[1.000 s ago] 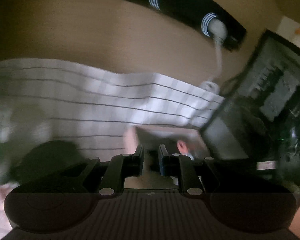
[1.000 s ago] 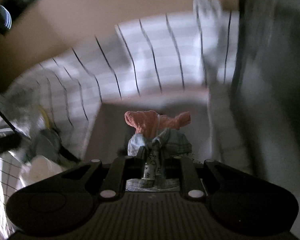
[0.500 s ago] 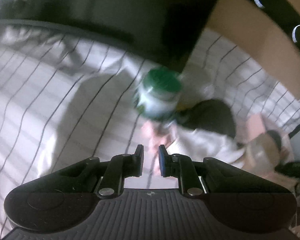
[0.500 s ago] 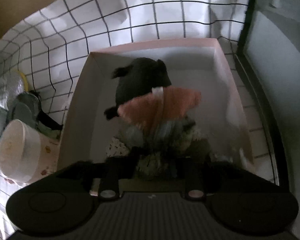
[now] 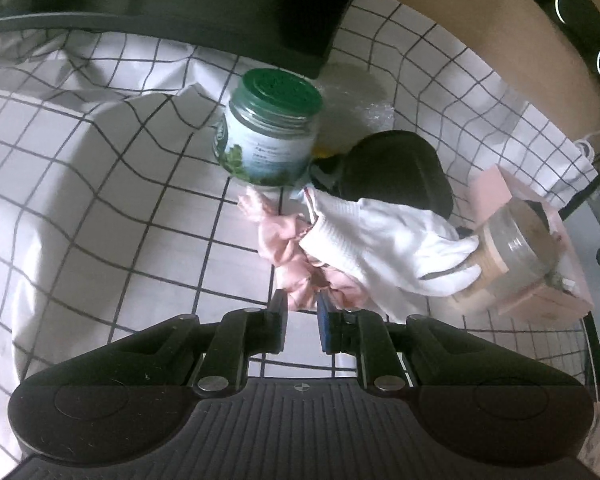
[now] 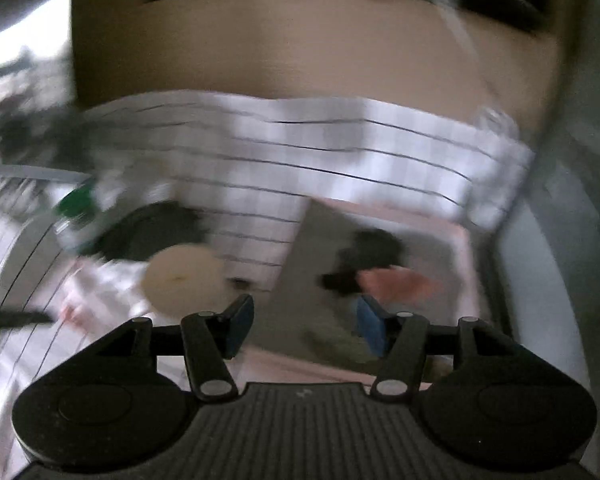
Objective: Organize soft objects
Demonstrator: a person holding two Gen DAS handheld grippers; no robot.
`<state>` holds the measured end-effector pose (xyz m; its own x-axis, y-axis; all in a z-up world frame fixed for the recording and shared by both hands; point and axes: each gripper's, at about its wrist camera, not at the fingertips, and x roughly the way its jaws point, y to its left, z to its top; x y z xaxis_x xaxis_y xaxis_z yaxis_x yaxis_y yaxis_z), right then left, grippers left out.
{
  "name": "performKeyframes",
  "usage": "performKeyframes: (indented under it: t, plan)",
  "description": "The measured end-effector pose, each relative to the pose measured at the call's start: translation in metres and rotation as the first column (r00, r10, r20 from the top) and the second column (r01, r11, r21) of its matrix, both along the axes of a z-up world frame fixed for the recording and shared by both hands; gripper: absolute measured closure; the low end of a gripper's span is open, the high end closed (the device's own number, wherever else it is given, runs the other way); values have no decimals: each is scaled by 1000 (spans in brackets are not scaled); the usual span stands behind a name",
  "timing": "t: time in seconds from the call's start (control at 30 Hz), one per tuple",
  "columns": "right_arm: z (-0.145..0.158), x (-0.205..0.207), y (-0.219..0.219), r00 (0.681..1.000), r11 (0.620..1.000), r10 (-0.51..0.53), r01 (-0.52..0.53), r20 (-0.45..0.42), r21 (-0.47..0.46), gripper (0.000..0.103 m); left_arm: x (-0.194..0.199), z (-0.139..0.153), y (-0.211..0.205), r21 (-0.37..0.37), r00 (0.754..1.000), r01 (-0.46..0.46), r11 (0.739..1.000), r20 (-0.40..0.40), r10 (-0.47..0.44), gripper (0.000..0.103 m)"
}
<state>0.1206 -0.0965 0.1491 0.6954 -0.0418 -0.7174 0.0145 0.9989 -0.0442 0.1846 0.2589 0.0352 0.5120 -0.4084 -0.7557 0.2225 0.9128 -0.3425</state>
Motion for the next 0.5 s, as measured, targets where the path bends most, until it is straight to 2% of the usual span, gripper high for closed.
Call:
performKeyframes:
  t: [0.13,0.23,0.37,0.5]
  plan:
    - [-3,4,50,990,990,139,-139,-13,5,45,0,1,7,27,999,-32,999,11,32,86]
    - [-16,19,86,975,976,215,-214,-46,38,45,-2,2,19,35,998,-63,997,9,62,86]
    - [-38,43,135,945,949,315,-313,-86,30,45,-10,3,34,49,998,-66,997,9,65,86]
    - [-68,77,168,942,950,307,-312,-136,-16,46,-17,4,45,69,998,-63,996,6,63,86]
